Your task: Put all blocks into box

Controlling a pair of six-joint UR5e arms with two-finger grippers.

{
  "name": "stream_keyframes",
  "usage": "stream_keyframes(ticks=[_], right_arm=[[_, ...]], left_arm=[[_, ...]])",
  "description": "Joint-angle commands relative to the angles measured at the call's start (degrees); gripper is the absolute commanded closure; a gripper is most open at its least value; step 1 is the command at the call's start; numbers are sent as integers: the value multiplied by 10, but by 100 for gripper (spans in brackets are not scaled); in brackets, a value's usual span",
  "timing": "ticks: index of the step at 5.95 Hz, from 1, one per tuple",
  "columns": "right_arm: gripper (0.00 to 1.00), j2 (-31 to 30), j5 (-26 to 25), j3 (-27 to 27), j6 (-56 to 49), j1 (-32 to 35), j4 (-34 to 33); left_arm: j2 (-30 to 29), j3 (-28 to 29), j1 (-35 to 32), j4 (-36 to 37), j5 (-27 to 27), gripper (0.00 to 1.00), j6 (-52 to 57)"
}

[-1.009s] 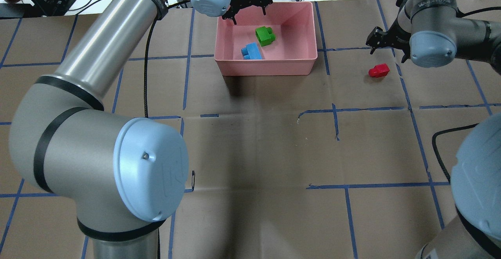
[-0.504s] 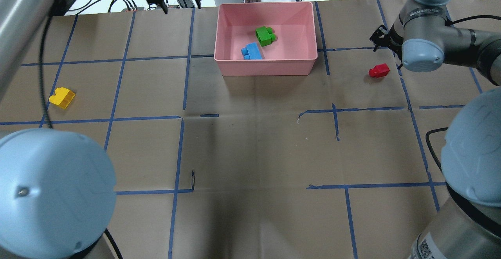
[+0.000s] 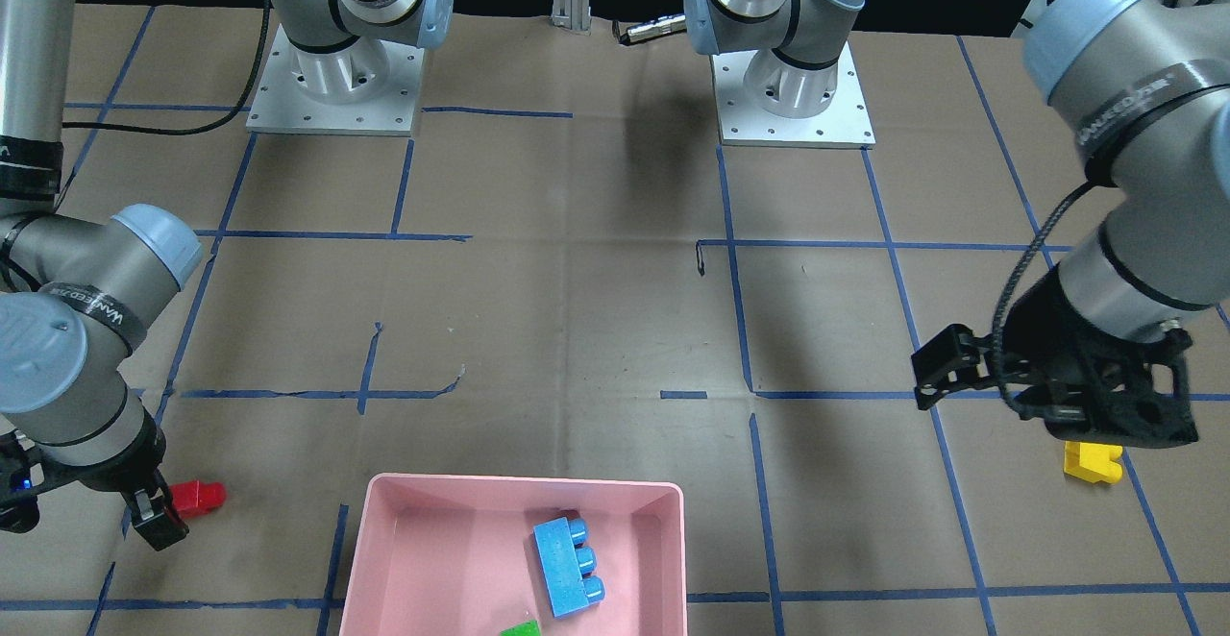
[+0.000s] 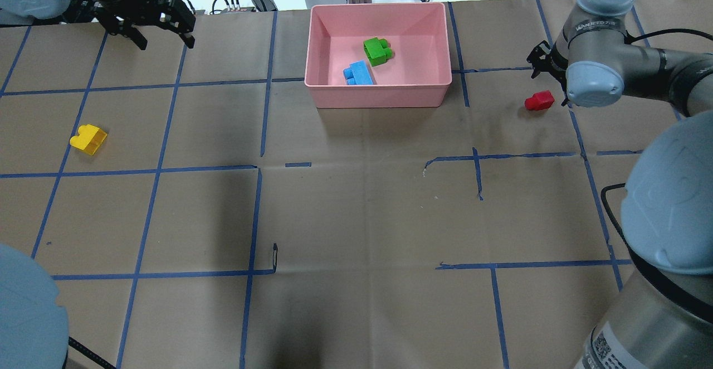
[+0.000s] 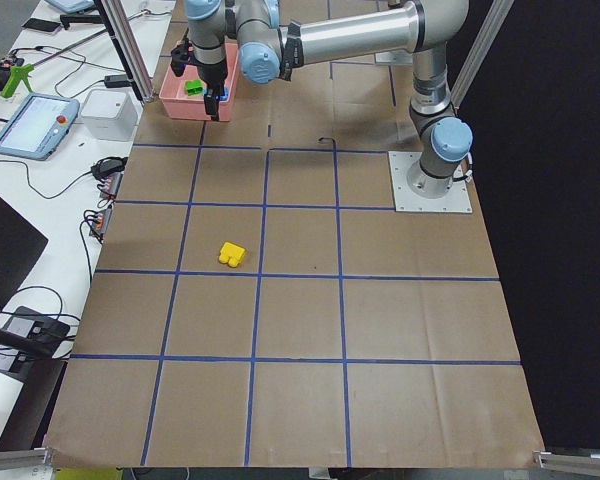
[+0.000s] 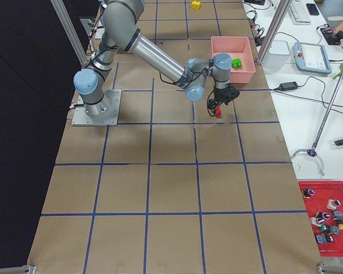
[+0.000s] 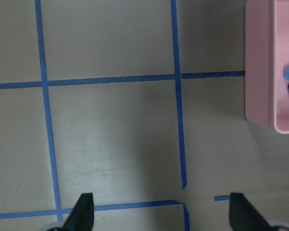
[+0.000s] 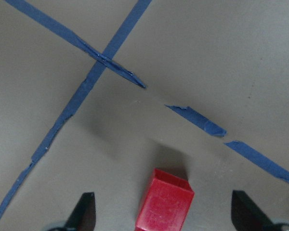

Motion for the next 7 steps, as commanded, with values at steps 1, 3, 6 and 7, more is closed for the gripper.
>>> stream_keyframes(ticks=[1,3,6,7], right_arm=[[0,13,0,2,1,0,0],[0,13,0,8,2,1,3],[47,11,2,7,3,3,3],[53,11,2,7,4,2,3]], left_arm=[[-33,1,105,8,-1,1,152],[-110,38,177,51,-1,1,328],[-188,34,229,98,-9,1,475],[-191,7,230,103,-8,1,482]])
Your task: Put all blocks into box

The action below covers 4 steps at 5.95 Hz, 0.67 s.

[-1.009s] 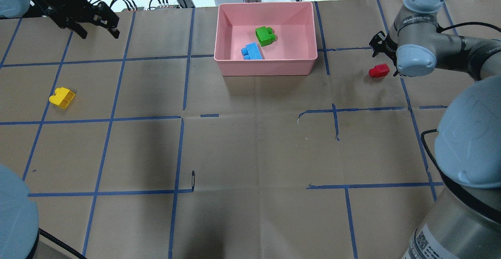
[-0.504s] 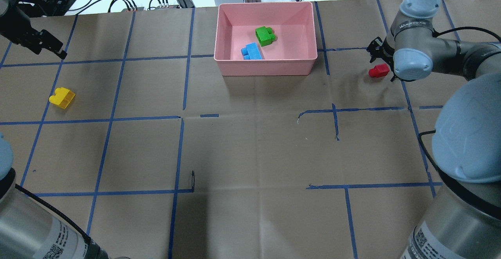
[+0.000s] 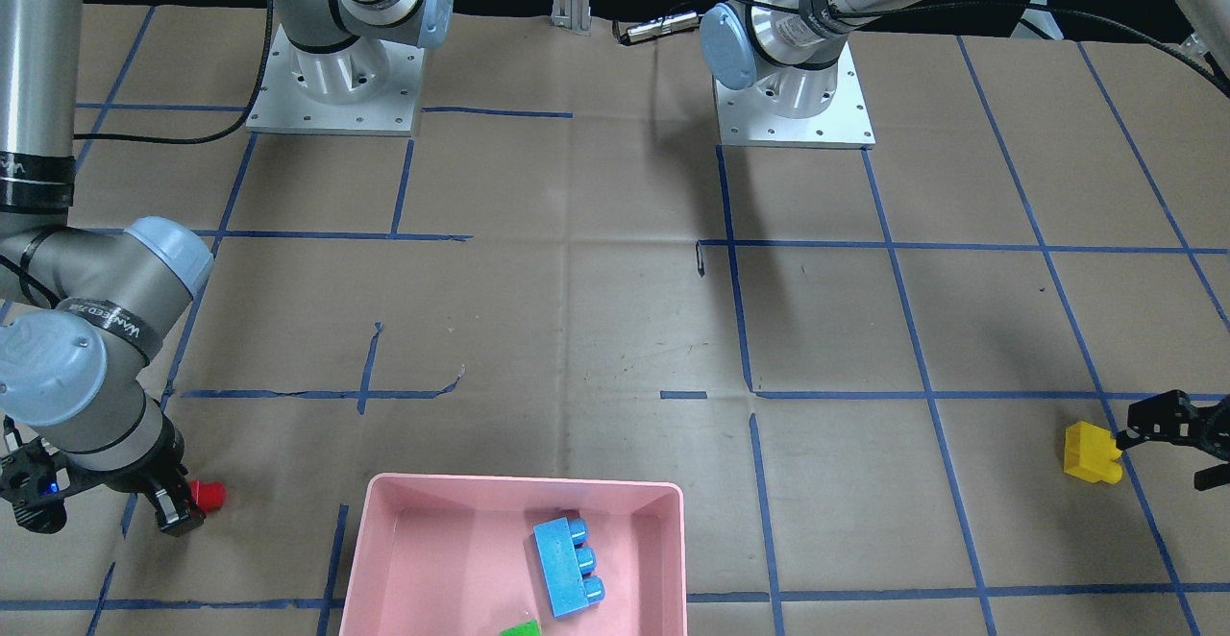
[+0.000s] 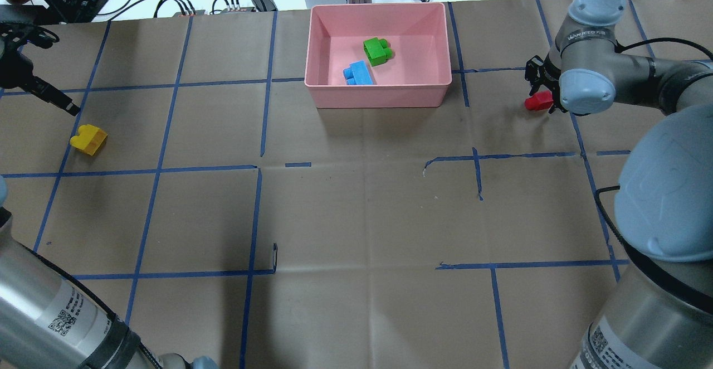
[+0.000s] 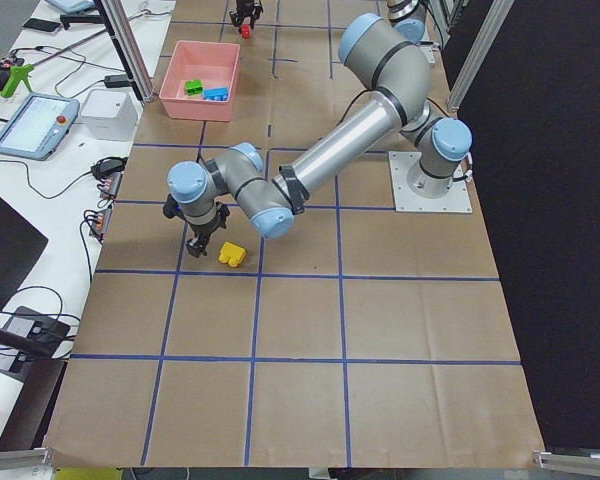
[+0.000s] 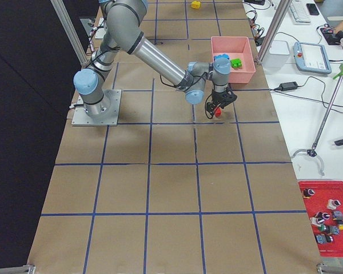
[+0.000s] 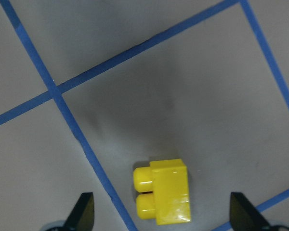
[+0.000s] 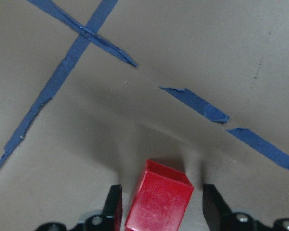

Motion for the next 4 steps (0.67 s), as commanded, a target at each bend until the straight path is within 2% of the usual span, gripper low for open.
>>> stream_keyframes(ticks=[1,2,3,4], right_arm=[[70,-11,4,-10,-1,0,7],[88,-40,12,-16,-9,0,50],[95,-74,36,-39,-17,5,123],[100,-87,41,-72,-39,27,153]], left_arm=[[-8,-55,5,48,-1,1,14],[-8,-69,5,68,-1,1,19],[-9,-72,5,67,-1,1,29],[-9,-83,5,68,-1,1,30]])
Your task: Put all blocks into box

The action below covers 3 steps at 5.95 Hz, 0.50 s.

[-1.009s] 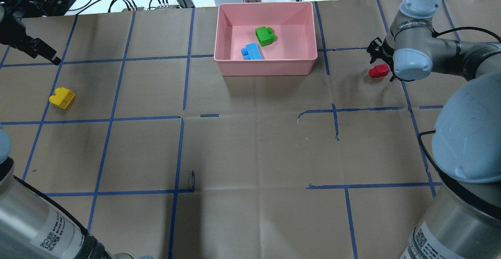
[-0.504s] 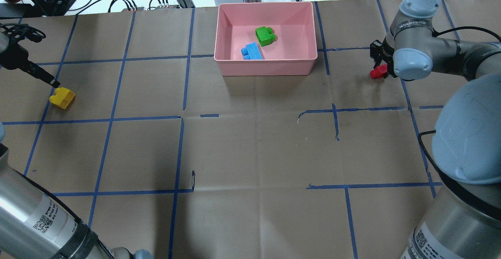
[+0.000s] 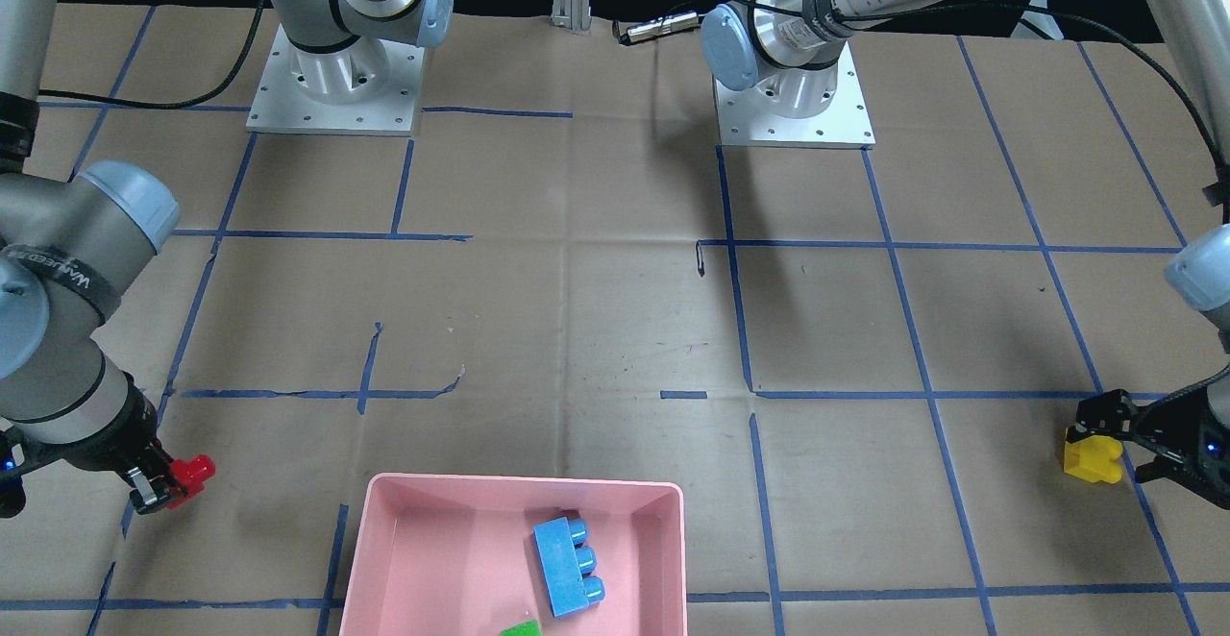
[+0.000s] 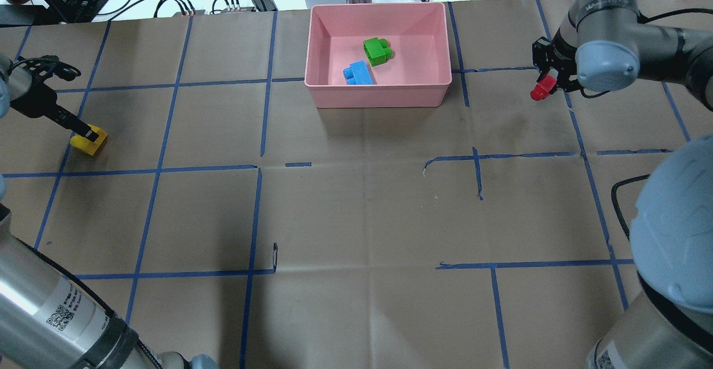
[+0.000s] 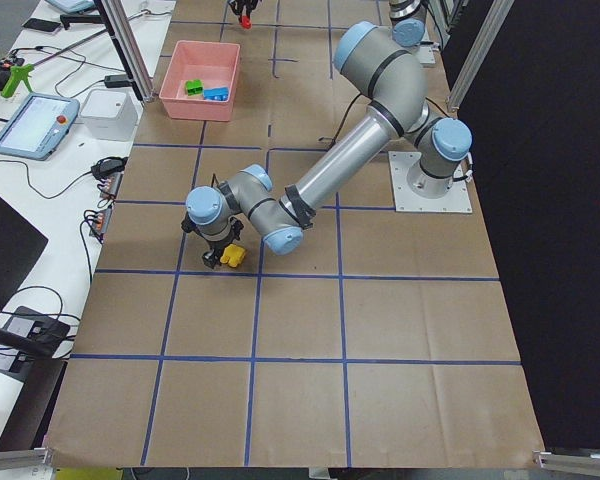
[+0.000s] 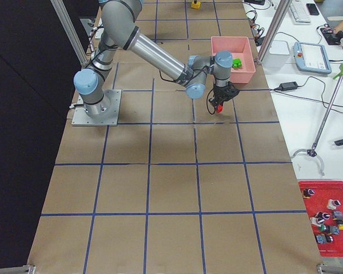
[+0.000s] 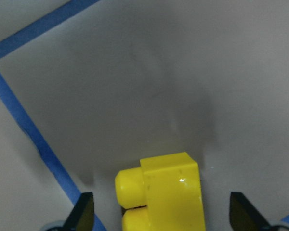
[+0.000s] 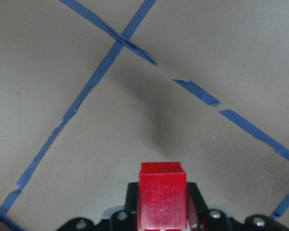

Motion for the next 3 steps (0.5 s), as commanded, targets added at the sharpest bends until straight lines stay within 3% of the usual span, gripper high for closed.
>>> stream_keyframes(ticks=[1,2,3], right_arm=[[100,-23,9,-69,-27,52,42],[100,-13,16,-122,-43,97,40],[100,28,85,-166,-46,140,29]], left_arm=[[0,-18,0,13,1,1,3],[0,-18,-2,16,1,2,3],[0,-18,0,16,0,8,3]])
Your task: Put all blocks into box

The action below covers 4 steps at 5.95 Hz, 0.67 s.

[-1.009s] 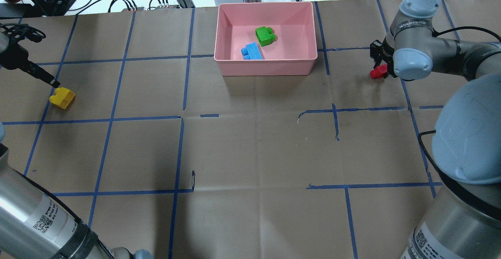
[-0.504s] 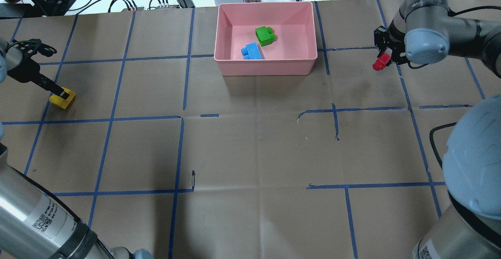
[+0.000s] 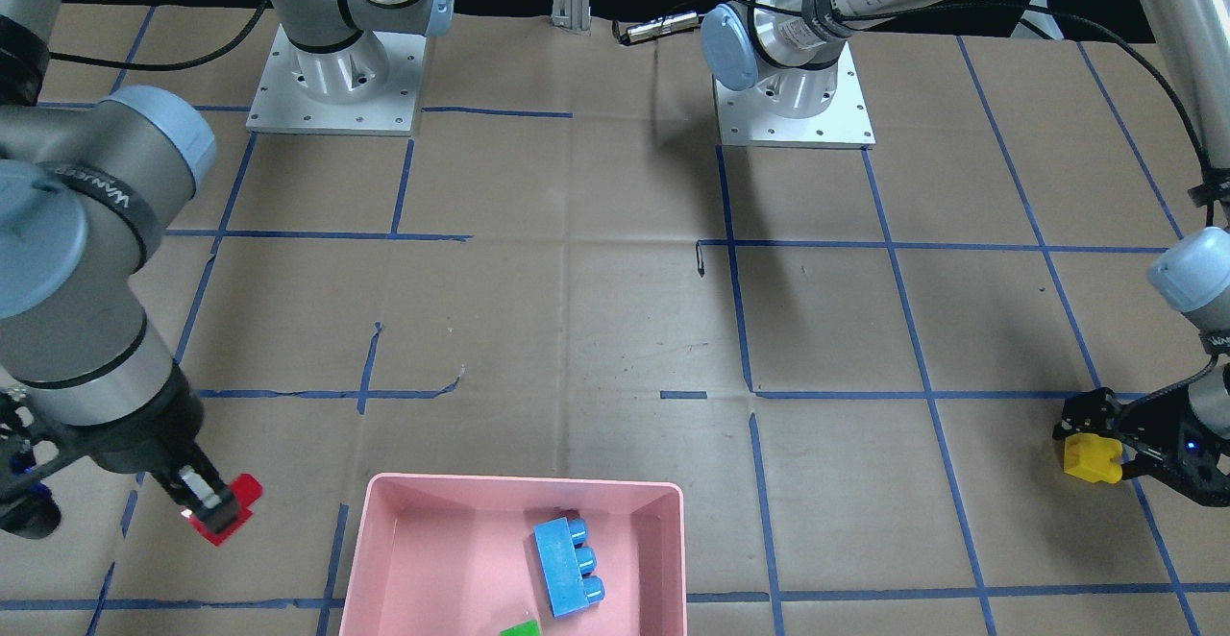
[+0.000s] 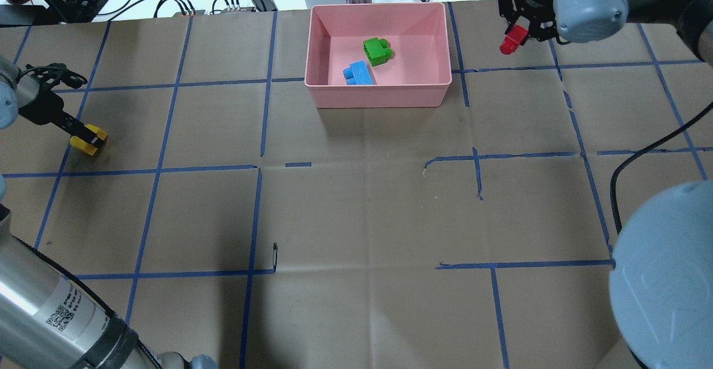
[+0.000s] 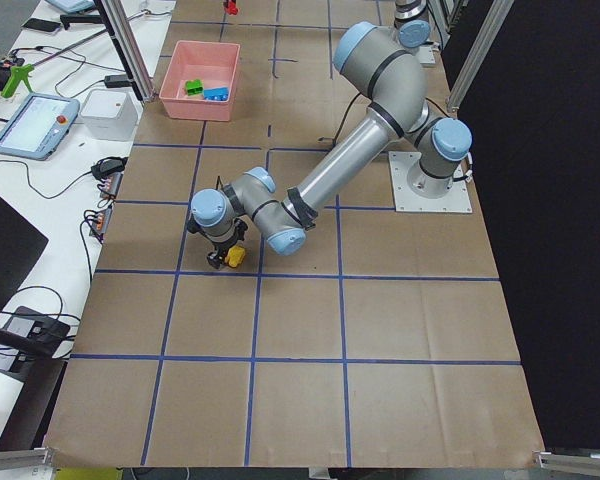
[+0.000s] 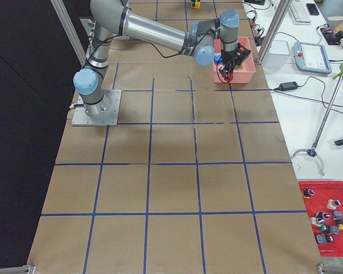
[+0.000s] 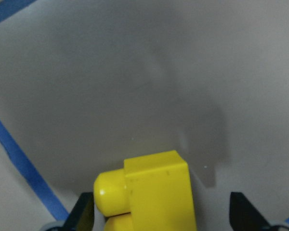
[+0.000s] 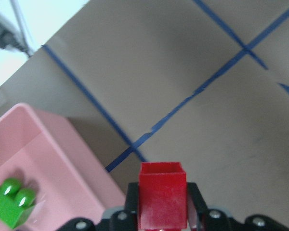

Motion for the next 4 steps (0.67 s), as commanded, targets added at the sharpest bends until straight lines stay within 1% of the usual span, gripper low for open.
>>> stream_keyframes(ticks=[1,2,3,4], right_arm=[[100,76,100,-89,-1,78,-48],[98,127,111,-133,10,104,-90],[96,143,111,-149,21,113,-84],[1,139,93,-147,10,114,-86]], left_arm=[[0,-1,1,3,0,23,1],[0,-1,1,14,1,35,3],[0,0,-1,20,4,49,10],[0,7,-1,23,7,67,9]])
